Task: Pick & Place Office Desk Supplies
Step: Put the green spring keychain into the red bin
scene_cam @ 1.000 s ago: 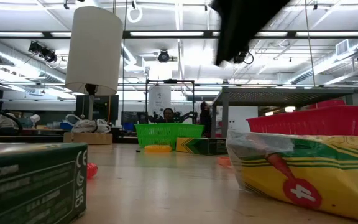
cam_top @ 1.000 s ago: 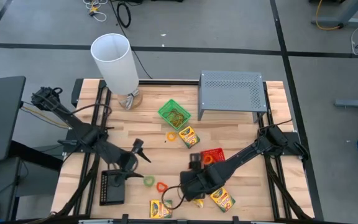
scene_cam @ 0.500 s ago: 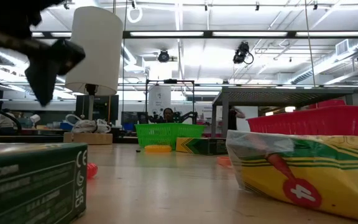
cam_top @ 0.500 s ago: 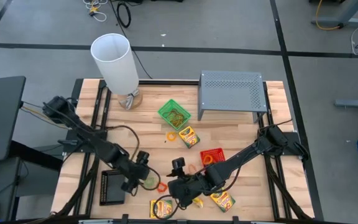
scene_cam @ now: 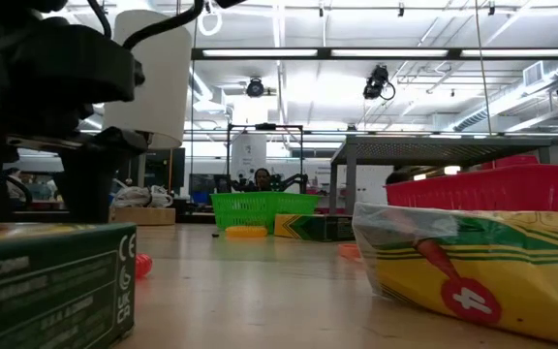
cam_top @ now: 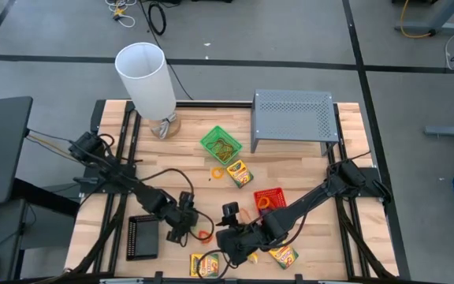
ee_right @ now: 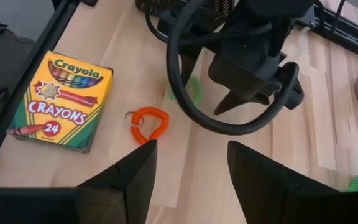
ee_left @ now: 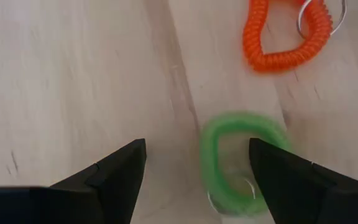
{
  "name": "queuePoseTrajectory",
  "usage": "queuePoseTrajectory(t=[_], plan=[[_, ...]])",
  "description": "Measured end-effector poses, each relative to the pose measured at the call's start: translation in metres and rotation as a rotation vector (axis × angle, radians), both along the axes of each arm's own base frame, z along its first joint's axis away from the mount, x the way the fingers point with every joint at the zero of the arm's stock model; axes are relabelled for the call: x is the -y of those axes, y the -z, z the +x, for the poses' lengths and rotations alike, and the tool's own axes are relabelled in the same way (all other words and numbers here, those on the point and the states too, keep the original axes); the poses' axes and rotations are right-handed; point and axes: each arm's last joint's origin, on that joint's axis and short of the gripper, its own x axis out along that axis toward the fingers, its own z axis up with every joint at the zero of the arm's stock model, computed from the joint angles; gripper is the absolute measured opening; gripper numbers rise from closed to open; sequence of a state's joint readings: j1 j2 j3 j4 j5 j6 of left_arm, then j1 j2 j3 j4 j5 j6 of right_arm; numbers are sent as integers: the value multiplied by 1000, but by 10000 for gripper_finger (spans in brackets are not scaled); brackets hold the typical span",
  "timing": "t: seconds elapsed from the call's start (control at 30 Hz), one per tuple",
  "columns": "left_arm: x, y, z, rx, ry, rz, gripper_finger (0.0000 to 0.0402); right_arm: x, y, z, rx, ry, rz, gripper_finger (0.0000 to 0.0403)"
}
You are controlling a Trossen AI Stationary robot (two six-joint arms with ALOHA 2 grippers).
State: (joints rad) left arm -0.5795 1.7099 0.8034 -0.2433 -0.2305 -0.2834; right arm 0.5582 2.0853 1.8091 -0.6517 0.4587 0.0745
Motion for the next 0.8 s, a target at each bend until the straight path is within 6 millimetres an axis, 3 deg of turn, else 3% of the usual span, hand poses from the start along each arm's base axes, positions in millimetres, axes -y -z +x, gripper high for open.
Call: queuePoseTrajectory(t=[0.27,0.53,0.7,0.8], plan=[[0,9,1,-23,4,23,213,0,1,-1,-10,15,12,204],[0,10,1,0,4,85,26,-2,1,-3,-13,30,28,204],[5,2,-9,60,9,189,12,-8,1,-6,-13,21,36,204],[8,-13,-18,126,2,239,12,-9,1,-7,-11,22,41,204]])
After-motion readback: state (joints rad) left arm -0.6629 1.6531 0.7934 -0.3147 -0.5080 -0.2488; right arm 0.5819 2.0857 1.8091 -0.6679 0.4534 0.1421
